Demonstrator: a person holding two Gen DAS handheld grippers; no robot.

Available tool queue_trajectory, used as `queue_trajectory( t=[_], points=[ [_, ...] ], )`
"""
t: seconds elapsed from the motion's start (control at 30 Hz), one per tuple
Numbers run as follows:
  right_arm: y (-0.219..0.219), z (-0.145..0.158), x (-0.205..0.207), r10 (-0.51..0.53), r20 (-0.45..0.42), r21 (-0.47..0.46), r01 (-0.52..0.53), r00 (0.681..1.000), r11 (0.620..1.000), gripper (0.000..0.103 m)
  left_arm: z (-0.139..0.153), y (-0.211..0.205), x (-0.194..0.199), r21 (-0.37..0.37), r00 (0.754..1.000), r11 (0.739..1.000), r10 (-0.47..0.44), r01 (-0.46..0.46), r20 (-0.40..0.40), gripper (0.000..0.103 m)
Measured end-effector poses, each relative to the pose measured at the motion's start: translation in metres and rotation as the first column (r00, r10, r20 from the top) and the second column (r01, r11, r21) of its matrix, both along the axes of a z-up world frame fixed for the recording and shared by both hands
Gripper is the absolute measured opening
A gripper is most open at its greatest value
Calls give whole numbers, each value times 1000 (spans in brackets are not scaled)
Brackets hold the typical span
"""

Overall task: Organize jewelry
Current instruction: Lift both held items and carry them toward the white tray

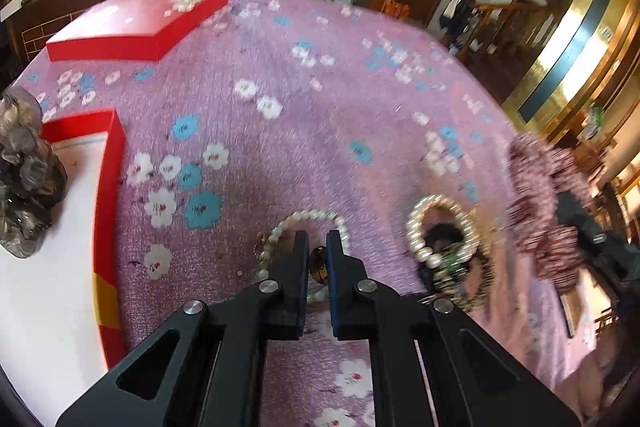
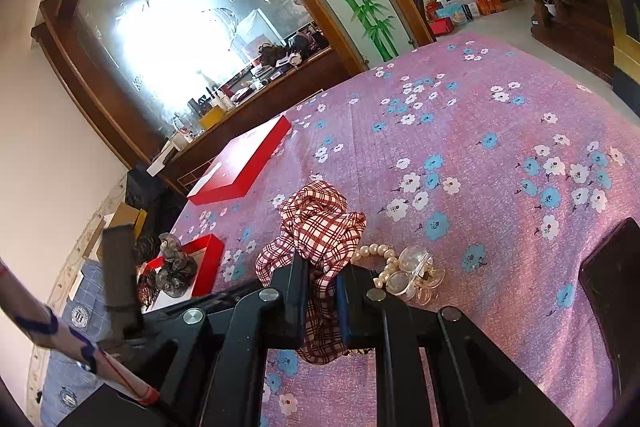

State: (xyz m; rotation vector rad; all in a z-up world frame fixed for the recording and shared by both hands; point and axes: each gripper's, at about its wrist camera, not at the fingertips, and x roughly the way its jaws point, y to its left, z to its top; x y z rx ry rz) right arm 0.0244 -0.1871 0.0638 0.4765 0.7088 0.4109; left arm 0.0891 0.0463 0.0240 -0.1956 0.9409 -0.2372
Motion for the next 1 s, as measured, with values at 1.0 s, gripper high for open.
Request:
queue_trajectory(
  t=[1.0],
  points=[
    [29, 9, -13, 79, 63, -98, -73, 995, 993, 14, 51, -20, -45, 134, 956, 991, -9, -31, 292, 8]
  ],
)
